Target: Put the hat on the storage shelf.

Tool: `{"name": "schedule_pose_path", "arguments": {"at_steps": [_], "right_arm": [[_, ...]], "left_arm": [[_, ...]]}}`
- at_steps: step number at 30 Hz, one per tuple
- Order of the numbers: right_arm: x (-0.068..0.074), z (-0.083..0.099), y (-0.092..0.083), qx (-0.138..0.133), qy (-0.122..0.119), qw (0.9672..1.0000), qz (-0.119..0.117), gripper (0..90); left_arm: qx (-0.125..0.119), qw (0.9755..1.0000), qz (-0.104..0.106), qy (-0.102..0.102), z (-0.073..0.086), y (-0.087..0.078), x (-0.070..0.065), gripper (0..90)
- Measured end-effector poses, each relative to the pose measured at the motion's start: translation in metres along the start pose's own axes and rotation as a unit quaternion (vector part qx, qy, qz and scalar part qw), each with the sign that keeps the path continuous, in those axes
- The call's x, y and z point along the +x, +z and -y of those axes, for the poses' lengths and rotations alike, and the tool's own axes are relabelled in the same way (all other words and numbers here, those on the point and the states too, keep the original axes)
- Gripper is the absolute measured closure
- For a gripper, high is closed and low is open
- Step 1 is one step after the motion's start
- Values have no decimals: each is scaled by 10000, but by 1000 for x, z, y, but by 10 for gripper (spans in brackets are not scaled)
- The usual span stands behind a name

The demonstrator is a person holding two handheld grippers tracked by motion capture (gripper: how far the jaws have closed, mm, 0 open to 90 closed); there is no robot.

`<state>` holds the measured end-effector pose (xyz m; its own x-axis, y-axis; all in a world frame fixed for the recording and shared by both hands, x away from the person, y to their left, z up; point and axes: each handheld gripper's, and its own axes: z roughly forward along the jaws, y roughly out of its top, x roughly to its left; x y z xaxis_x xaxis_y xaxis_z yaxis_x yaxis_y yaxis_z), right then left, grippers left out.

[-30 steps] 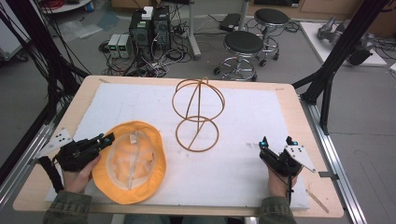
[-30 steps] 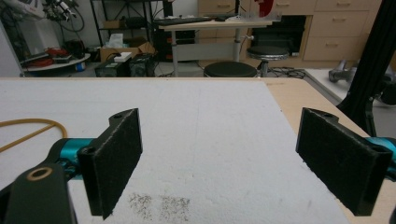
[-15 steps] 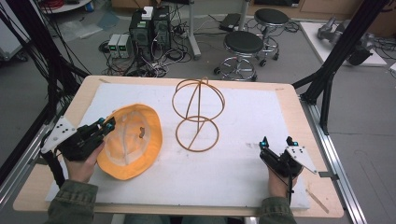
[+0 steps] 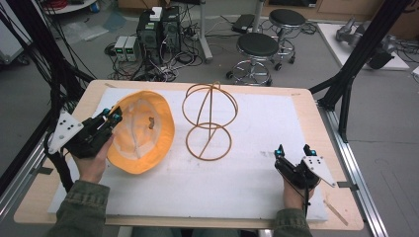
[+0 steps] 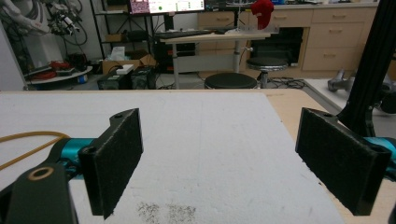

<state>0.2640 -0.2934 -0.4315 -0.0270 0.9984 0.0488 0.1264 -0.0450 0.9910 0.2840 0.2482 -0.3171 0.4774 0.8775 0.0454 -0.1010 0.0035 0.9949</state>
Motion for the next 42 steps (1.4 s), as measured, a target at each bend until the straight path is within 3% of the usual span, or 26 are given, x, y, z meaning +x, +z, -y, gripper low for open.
{"name": "schedule_pose_path", "arguments": {"at_steps": [4,7,11,21,27,30,36,40,42], "right_arm": [[-1,0,1,10,21,10000,10,140],[-3,0,1,-18,54,10000,73,144],[-4,-1,0,-31,84,9999,119,144],[-4,-1,-1,-105,55,9998,185,143],[-3,-1,-1,-116,71,9997,183,143],[-3,-1,-1,-114,60,9998,166,143],[-1,-1,-1,-88,52,9999,88,143],[-2,0,0,-69,107,9999,22,143],[-3,0,0,-59,171,9998,5,142]], "left_arm": [[-138,9998,-146,-10,-6,6,2,866],[-254,9994,-175,-169,-11,10,6,866],[-254,9994,-218,-85,-19,16,12,867],[-566,9972,-470,98,-41,29,23,866],[-698,9959,-568,58,-48,41,27,866],[-861,9948,-527,-127,-51,51,24,867],[-825,9951,-532,145,-63,80,12,867],[-890,9945,-559,-19,-70,102,10,867],[-877,9942,-622,-9,-75,121,9,867]]}}
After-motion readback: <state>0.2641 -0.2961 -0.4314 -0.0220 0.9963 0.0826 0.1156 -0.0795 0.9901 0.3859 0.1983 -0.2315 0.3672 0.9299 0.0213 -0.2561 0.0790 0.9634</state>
